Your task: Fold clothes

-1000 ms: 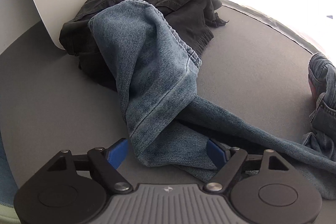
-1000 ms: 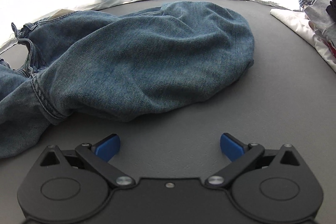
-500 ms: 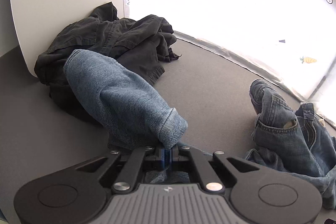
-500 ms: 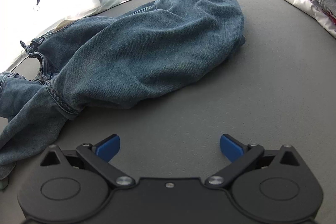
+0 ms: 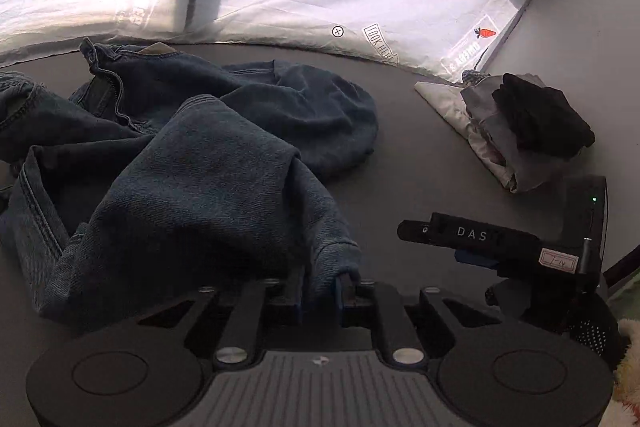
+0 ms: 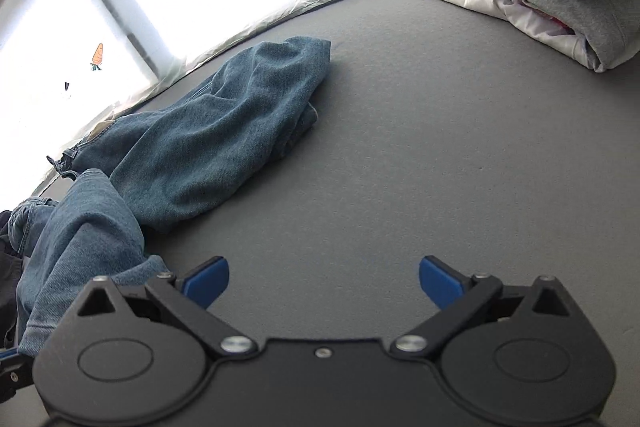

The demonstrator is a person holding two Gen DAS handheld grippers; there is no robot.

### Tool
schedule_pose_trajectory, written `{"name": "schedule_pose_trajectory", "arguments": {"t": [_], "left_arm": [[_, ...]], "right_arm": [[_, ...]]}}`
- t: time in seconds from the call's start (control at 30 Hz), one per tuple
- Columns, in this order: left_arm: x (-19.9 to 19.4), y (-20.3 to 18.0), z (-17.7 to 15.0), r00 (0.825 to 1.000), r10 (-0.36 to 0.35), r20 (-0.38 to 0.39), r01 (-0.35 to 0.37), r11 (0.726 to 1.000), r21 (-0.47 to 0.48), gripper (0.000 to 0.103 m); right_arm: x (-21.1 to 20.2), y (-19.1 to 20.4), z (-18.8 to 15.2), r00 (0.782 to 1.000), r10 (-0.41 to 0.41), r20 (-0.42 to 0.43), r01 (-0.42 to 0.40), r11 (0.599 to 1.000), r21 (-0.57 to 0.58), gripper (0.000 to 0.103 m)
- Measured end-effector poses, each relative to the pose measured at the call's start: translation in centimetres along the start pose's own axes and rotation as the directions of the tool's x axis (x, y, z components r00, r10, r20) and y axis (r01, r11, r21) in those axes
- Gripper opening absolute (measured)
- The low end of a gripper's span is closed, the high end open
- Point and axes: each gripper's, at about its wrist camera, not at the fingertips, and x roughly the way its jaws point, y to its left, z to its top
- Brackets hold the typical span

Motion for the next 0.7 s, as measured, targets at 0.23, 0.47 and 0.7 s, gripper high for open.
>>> {"name": "schedule_pose_trajectory", "arguments": {"t": [0.23, 0.47, 0.7], "left_arm": [[-2.4, 3.4, -0.7, 0.997, 0.045, 0.067, -0.033, 0.985, -0.172, 0.051], [-6.9, 11.1, -1.5, 0.973, 0.226, 0.04, -0.198, 0.915, -0.351, 0.052], [-10.5, 15.2, -2.6, 0.935, 0.352, 0.045, -0.303, 0.858, -0.414, 0.053]], "right_arm": [[-1.4, -0.9, -1.0, 0.999, 0.054, -0.006, -0.054, 0.997, 0.059, 0.102], [-0.3, 3.3, -1.9, 0.986, 0.165, -0.014, -0.163, 0.983, 0.082, 0.099], [3.0, 6.7, -2.7, 0.991, 0.121, -0.052, -0.118, 0.992, 0.052, 0.099]]}}
